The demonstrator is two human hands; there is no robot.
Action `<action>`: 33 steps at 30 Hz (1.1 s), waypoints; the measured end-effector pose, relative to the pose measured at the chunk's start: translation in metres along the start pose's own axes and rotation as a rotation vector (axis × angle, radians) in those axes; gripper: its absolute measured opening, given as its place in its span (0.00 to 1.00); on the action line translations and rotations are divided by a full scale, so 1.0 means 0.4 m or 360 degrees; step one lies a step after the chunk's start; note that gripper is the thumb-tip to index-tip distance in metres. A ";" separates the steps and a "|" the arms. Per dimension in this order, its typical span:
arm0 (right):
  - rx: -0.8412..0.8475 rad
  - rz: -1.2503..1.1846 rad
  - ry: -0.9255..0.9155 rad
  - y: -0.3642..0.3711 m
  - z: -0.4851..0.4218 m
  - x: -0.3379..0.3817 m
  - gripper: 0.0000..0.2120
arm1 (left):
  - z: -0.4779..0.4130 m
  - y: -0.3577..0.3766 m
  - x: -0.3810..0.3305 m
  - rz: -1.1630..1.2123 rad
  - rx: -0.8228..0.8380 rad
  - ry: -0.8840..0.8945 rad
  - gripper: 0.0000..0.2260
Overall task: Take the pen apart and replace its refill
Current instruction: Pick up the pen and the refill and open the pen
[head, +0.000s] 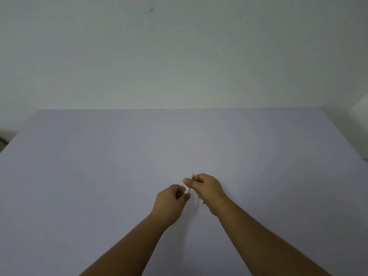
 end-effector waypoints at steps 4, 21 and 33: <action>0.0092 -0.0263 -0.0096 -0.014 0.012 0.029 0.14 | 0.005 -0.006 -0.027 0.0182 0.0076 -0.0010 0.08; 0.0326 -0.0286 -0.0044 -0.042 0.019 0.053 0.05 | 0.007 -0.033 -0.074 0.0307 0.0110 0.0029 0.08; 0.0242 -0.0157 -0.0055 -0.041 0.027 0.061 0.09 | 0.015 -0.042 -0.088 0.0084 0.0096 0.0124 0.11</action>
Point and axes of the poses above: each hand's wrist, its own z-axis away from the middle knuckle, its own y-axis out of the palm, x = y × z, the point moved 7 cm from there along -z, towards the middle knuckle, and after that the axes turned 11 degrees about y, right-handed, at the moved point
